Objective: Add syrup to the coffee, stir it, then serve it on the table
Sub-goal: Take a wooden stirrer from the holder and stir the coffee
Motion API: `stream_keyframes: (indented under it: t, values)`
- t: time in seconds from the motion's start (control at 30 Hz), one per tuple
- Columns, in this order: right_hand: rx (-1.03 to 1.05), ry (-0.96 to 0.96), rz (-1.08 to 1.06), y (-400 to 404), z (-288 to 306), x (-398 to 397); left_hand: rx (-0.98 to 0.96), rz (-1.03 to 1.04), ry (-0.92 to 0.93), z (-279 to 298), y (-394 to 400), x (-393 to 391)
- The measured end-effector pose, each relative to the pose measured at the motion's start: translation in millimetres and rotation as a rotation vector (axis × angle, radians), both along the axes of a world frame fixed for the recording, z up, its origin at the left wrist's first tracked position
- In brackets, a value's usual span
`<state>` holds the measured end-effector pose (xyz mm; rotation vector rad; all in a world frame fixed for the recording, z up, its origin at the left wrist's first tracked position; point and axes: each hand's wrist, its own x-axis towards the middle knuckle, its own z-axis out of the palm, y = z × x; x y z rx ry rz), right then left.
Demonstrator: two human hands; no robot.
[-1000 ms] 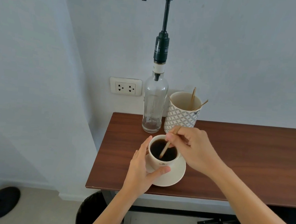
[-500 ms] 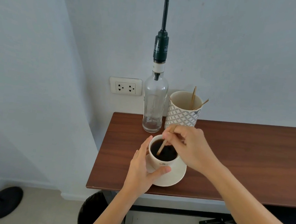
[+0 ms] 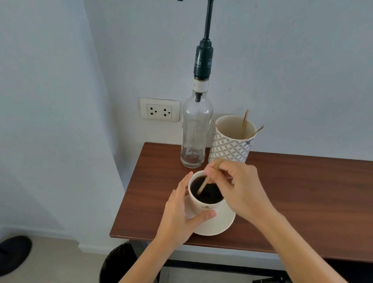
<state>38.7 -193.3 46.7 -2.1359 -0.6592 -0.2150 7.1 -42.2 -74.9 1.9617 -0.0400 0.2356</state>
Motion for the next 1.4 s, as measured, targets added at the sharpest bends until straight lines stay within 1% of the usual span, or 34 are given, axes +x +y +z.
stream_keyframes:
  t: [0.07, 0.13, 0.2, 0.23, 0.33, 0.43, 0.5, 0.57, 0.63, 0.7, 0.77, 0.87, 0.97, 1.03, 1.1, 1.17, 1.23, 1.3, 1.4]
  values:
    - [-0.009, -0.077, -0.051, 0.1, -0.2, 10.9, 0.01, 0.007, 0.002, 0.3, -0.3, 0.6]
    - [-0.092, -0.115, -0.128, -9.0, 1.4, 20.8, 0.009, 0.009, 0.009, 0.9, -0.5, 0.5]
    - [-0.185, -0.107, -0.168, -21.4, 2.4, 21.4, 0.003, 0.01, 0.014, 0.9, -0.5, 0.2]
    - [-0.2, -0.078, -0.159, -25.3, 3.1, 18.1, -0.001, 0.009, 0.015, 0.9, -0.6, 0.1]
    - [-0.134, 0.016, -0.056, -18.2, 1.6, 1.5, -0.007, 0.004, 0.015, 1.0, -1.0, -0.1]
    - [-0.033, -0.025, 0.002, 1.9, -2.5, -0.4, -0.005, 0.0, 0.01, 0.6, -0.8, 0.0]
    - [-0.004, -0.072, -0.021, 6.5, -2.8, 8.5, -0.002, 0.001, 0.016, 0.9, -0.5, 0.0]
    - [-0.03, -0.125, -0.082, 0.4, -1.0, 17.9, -0.001, 0.002, 0.017, 1.0, -0.5, 0.2]
    - [-0.119, -0.16, -0.144, -12.1, 0.7, 20.4, -0.005, 0.003, 0.016, 1.5, -0.1, -0.4]
    - [-0.186, -0.123, -0.159, -23.1, 0.4, 15.4, -0.004, 0.005, 0.021, 2.2, -0.2, -0.4]
    - [-0.187, -0.058, -0.132, -23.9, -1.5, 5.7, -0.007, 0.002, 0.022, 2.4, -0.9, -0.3]
    - [-0.059, -0.047, -0.066, -5.6, -4.8, -3.3, -0.011, -0.005, 0.019, 2.0, -0.8, -0.2]
    - [0.007, -0.123, -0.059, 8.0, -3.9, 5.7, 0.001, -0.006, 0.018, 0.0, 0.0, 0.7]
    - [-0.034, -0.144, -0.113, 3.1, -2.9, 15.6, 0.002, -0.002, 0.022, -0.7, 0.2, 1.1]
    - [-0.129, -0.147, -0.176, -9.8, -1.3, 19.7, -0.003, 0.001, 0.03, -1.0, 0.0, 0.9]
    - [-0.195, -0.115, -0.19, -20.5, 1.7, 13.8, -0.008, 0.002, 0.037, -1.3, -0.2, 0.8]
    - [-0.169, -0.05, -0.14, -18.9, 2.7, 3.1, -0.007, -0.002, 0.034, -1.4, -0.3, 0.4]
    - [-0.086, -0.018, -0.082, -6.6, 1.0, -4.6, -0.005, -0.008, 0.027, -1.3, 0.1, 0.6]
    - [0.025, -0.058, -0.067, 8.6, -1.8, 0.3, -0.005, -0.005, 0.021, -0.9, 0.5, 0.9]
